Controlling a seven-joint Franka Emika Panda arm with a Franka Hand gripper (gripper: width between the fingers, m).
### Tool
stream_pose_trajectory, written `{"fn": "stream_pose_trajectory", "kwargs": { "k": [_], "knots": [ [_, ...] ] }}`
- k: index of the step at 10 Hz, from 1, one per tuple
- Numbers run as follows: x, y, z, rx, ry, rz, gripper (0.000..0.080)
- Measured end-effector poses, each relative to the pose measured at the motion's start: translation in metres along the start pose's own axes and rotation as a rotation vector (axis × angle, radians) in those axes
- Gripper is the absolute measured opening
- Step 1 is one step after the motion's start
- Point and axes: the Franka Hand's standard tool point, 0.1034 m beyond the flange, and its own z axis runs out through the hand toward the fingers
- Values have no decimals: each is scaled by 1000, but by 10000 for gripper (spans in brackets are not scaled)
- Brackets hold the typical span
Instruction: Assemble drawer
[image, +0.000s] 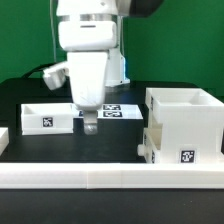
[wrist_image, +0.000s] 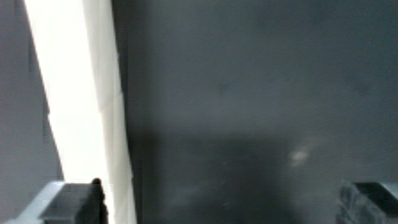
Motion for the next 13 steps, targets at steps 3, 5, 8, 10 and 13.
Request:
{"fn": "stream_pose_trajectory", "kwargs": {
  "k": [3, 5, 8, 10, 13],
  "knots": [
    [-21, -47, -21, -60, -22, 97, 648],
    [-24, -56, -20, -70, -24, 102, 648],
    [-24, -56, -19, -69, -23, 121, 648],
    [-27, -57, -18, -77, -15, 250, 648],
    [-33, -71, -23, -104, -1, 656, 648]
  ]
}}
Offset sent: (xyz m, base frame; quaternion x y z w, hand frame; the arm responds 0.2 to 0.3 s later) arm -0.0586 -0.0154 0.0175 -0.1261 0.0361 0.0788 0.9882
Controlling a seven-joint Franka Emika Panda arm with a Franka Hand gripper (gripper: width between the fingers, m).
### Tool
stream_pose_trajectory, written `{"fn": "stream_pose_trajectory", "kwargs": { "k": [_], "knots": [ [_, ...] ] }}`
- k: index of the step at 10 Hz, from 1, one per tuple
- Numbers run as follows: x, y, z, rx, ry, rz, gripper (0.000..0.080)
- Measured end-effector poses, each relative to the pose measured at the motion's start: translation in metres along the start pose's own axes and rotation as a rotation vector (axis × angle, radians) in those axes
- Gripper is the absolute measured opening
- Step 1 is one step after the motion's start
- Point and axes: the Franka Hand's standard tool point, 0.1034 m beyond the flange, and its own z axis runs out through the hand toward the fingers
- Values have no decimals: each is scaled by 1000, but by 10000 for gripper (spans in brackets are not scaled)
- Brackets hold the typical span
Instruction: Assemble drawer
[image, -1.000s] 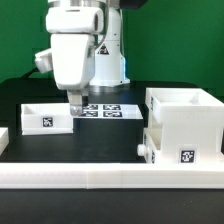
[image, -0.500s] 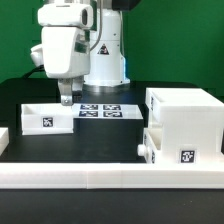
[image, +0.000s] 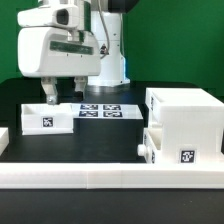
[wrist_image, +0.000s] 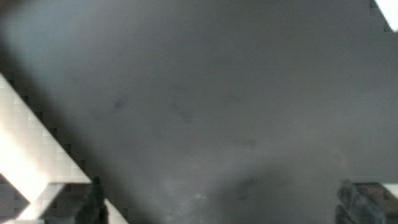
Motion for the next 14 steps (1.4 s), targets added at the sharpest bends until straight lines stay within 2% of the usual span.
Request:
{"fn": "stream_pose_trajectory", "kwargs": {
  "k": [2, 6, 8, 9, 10, 11, 12, 14],
  "knots": [
    [-6, -4, 3, 14, 0, 224, 648],
    [-6, -5, 3, 21, 0, 410, 648],
    [-17, -13, 6, 46, -33, 505, 648],
    [-21, -22, 8, 62, -51, 528, 648],
    [-29, -30, 10, 64, -56, 534, 648],
    [-32, -38, 11, 82, -75, 539, 648],
    [-32, -46, 10, 116, -105, 541, 648],
    [-31, -45, 11, 111, -98, 535, 648]
  ]
}}
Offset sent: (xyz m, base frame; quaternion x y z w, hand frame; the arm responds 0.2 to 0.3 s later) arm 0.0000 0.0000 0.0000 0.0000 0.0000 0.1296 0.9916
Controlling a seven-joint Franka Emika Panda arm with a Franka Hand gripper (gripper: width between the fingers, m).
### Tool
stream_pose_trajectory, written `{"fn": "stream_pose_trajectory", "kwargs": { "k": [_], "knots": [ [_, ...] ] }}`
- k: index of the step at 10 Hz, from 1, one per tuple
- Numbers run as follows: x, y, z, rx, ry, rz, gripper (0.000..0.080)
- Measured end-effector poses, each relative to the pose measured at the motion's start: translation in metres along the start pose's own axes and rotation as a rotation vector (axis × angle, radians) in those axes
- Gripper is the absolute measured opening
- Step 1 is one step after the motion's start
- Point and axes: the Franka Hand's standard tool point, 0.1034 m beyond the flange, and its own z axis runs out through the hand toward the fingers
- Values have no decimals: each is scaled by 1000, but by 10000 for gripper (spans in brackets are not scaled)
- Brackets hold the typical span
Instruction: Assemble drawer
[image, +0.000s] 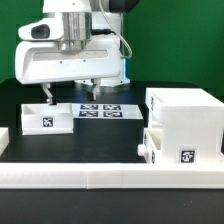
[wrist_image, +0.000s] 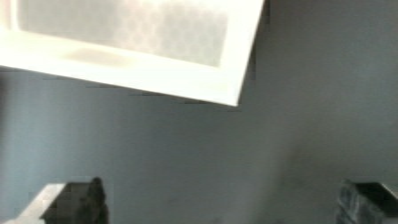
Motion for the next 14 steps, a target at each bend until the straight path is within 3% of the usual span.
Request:
{"fn": "stream_pose_trajectory", "kwargs": {
  "k": [3, 5, 8, 14],
  "knots": [
    [-7, -2, 3, 0, -4, 18, 648],
    [-32, 0, 12, -7, -14, 45, 648],
    [-55, 0, 22, -24, 0, 60, 648],
    [-66, -4, 29, -22, 1, 136, 648]
  ]
}}
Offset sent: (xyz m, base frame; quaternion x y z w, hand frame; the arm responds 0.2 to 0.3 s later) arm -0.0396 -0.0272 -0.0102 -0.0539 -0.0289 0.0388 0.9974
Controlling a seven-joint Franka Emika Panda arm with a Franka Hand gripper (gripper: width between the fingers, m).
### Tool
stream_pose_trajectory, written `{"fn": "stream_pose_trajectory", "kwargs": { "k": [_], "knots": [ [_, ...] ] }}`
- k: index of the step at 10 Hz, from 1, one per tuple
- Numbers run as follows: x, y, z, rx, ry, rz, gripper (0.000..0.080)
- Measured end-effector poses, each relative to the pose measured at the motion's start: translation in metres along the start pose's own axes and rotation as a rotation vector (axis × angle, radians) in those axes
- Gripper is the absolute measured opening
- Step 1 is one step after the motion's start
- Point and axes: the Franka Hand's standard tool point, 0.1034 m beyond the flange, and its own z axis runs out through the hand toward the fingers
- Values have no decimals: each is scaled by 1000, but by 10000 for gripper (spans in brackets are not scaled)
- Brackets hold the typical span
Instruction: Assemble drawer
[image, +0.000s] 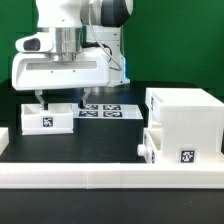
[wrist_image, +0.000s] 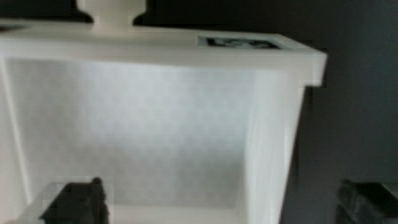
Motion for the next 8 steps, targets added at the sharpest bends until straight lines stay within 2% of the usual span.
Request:
{"fn": "stream_pose_trajectory", "kwargs": {
  "k": [2, 5, 8],
  "knots": [
    [-6, -7, 8, 11, -17, -8, 648],
    [-18, -10, 25, 6, -12, -10, 648],
    [-18, -13, 27, 3, -6, -16, 648]
  ]
}}
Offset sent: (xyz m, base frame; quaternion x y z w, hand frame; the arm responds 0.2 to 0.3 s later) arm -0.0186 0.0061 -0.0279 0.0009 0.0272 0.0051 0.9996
